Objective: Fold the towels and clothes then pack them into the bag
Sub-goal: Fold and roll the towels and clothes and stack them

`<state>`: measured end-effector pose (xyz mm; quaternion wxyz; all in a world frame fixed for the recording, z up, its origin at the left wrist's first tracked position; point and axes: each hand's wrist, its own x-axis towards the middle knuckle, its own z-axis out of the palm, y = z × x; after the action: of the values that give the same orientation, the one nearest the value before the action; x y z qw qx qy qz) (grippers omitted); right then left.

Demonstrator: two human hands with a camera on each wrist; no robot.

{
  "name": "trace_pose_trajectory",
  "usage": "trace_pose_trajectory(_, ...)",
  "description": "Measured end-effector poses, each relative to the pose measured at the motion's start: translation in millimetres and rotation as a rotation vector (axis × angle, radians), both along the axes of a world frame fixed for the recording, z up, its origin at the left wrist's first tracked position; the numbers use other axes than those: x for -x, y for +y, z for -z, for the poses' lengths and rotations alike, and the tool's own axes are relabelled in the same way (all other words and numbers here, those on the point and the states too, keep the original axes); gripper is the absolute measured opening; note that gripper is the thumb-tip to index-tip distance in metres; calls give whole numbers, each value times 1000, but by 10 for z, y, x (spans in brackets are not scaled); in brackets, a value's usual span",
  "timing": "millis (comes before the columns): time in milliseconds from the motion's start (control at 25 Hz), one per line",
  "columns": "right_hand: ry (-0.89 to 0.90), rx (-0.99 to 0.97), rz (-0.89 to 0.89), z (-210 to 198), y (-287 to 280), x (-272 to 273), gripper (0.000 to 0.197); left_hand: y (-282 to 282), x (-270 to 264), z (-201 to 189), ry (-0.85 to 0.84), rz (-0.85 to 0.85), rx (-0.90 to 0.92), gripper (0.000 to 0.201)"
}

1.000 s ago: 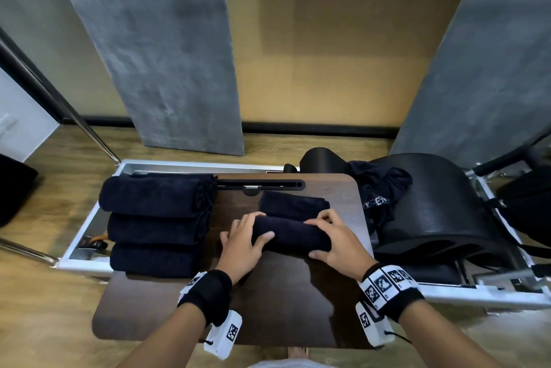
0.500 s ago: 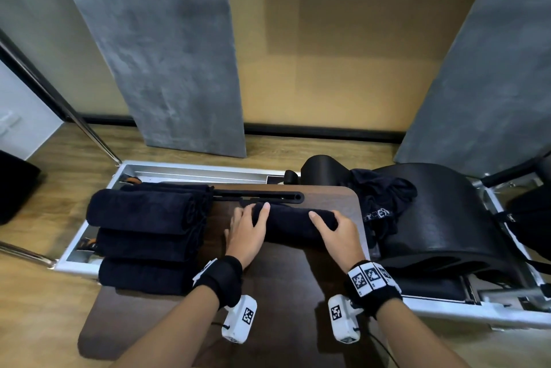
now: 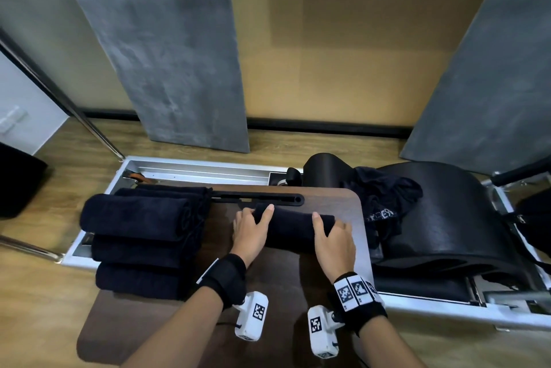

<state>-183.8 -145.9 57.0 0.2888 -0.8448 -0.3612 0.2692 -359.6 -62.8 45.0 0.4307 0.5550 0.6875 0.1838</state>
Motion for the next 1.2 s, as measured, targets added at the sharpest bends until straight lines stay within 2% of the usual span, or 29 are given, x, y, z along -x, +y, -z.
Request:
trace_pose_trajectory(120, 149, -68, 63, 3, -53, 42, 56, -119, 21, -10, -122, -61, 11, 59)
trace_pose_trajectory(280, 581, -224, 231, -21, -193, 105, 36, -305, 142, -87, -290, -107, 85, 51)
trace_pose_trajectory(320, 642, -263, 271, -12, -241, 121, 34, -358, 168, -109, -328, -127, 94, 50)
trace_pose_trajectory(400, 661, -327, 323, -7, -378, 217, 29, -513, 244, -159, -359, -142, 51, 43)
trace_pose_trajectory(520, 649, -434, 388, -24, -632, 470, 14, -800, 368, -222, -352, -87, -146, 31)
trace_pose_trajectory(600, 654, -487, 415, -72, -803, 705, 8, -985, 516, -278, -375, -41, -240, 33)
trace_pose_trajectory(800, 682, -514, 413, -138, -1070, 1358, 11, -1330, 1192, -433, -385, -52, -367, 35)
trace_pose_trajectory(960, 706, -480, 359, -108, -1171, 2082, 16, -1629, 1971, -417, -161, -117, -566, 29)
trace_pose_trajectory(1080, 728, -403, 298, -35, -1168, 2597, 23, -1684, 2546, -291, -155, -221, -534, 37)
trace_pose_trajectory(1200, 807, -313, 217, 5, -1131, 3038, 26, -1589, 3083, -105, -149, -289, -363, 40)
